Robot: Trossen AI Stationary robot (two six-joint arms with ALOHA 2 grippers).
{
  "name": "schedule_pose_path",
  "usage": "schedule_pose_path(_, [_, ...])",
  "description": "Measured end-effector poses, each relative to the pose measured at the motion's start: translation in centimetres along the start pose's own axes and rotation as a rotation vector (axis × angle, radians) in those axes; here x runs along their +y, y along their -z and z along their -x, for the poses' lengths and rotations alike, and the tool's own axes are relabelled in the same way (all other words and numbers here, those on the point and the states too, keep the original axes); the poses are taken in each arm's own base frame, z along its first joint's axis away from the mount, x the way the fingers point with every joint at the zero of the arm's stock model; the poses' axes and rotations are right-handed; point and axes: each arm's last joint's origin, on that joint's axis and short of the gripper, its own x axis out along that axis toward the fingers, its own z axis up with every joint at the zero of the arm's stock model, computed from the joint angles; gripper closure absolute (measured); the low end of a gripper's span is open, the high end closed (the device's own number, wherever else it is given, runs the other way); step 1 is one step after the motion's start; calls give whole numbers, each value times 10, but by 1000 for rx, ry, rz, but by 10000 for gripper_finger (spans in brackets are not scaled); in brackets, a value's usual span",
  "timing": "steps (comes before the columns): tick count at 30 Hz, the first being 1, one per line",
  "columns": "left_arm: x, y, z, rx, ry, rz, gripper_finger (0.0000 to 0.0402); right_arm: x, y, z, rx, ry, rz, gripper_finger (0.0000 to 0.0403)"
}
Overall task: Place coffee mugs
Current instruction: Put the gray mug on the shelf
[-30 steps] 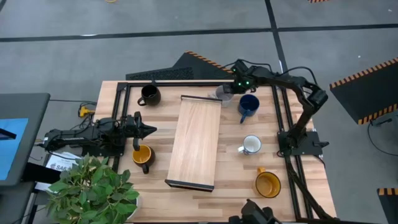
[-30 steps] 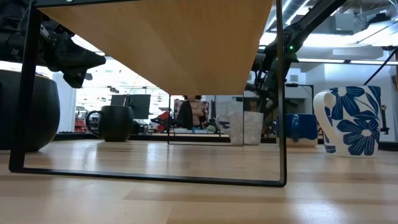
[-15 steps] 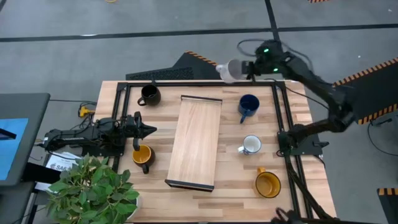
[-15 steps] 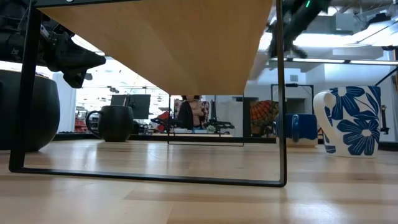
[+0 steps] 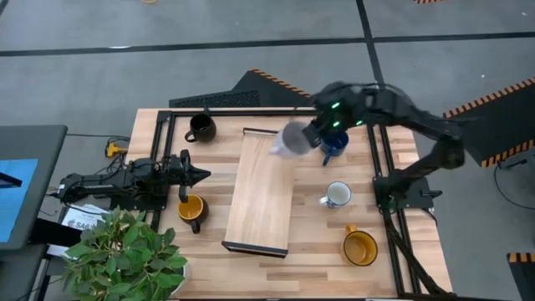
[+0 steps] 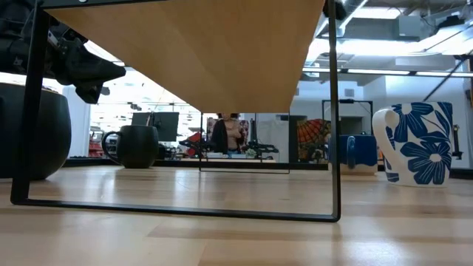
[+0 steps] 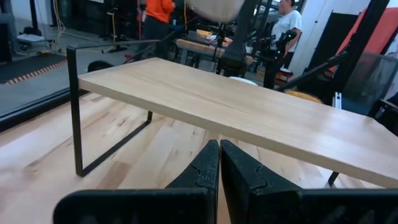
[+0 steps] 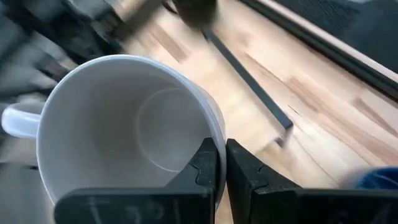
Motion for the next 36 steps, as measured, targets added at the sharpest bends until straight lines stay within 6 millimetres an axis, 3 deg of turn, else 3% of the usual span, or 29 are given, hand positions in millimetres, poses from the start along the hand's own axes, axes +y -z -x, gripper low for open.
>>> schedule_pose_path(7, [0,0,0,0,1,23,401,-3,-5,-63,152,197,36,368])
schedule_pose_path(13, [0,0,0,1,0,46,402,-4,-6,-85,208,197,37,368])
schedule_pose_path(21, [0,0,0,0,1,327,401,-3,-8,-87,199,163,17,368])
schedule_pose_path(30, [0,0,0,-3,-4,387,401,-1,-8,-87,212,132,-29,302])
schedule_pose_path(36, [0,-8,0,-89,-12,397,401,0,-10,-87,201,109,-45,293])
